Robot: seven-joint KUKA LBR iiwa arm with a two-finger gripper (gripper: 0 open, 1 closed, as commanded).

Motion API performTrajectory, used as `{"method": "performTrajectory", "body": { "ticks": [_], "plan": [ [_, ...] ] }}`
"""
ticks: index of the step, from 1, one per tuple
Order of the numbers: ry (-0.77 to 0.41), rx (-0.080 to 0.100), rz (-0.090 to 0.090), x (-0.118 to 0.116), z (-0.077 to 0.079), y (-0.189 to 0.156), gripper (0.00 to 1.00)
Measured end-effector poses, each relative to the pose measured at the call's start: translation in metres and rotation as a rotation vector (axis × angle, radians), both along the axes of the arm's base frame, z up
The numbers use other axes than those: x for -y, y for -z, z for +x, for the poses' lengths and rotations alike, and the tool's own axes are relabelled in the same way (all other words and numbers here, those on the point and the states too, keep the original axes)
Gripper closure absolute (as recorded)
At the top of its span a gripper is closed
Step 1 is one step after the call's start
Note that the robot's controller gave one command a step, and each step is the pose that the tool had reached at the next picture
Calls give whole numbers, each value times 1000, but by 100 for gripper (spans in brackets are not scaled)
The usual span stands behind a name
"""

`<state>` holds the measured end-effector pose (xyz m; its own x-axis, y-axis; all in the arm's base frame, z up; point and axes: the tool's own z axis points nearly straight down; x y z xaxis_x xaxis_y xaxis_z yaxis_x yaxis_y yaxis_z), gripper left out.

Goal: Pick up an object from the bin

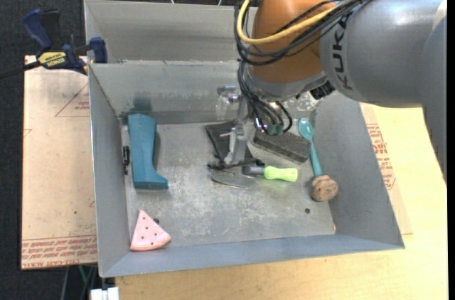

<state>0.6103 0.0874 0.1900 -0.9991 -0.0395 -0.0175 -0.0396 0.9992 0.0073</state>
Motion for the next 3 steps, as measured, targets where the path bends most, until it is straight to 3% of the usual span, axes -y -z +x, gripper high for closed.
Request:
{"method": "performTrajectory", "body": {
  "ticks": [1, 2, 3],
  "plan": [
    [201, -4, 2, 33, 1, 30, 0],
    [186, -2, 2, 56, 14, 72, 0],
    [-48, 1, -2, 65, 20, 88, 0]
  ]
}}
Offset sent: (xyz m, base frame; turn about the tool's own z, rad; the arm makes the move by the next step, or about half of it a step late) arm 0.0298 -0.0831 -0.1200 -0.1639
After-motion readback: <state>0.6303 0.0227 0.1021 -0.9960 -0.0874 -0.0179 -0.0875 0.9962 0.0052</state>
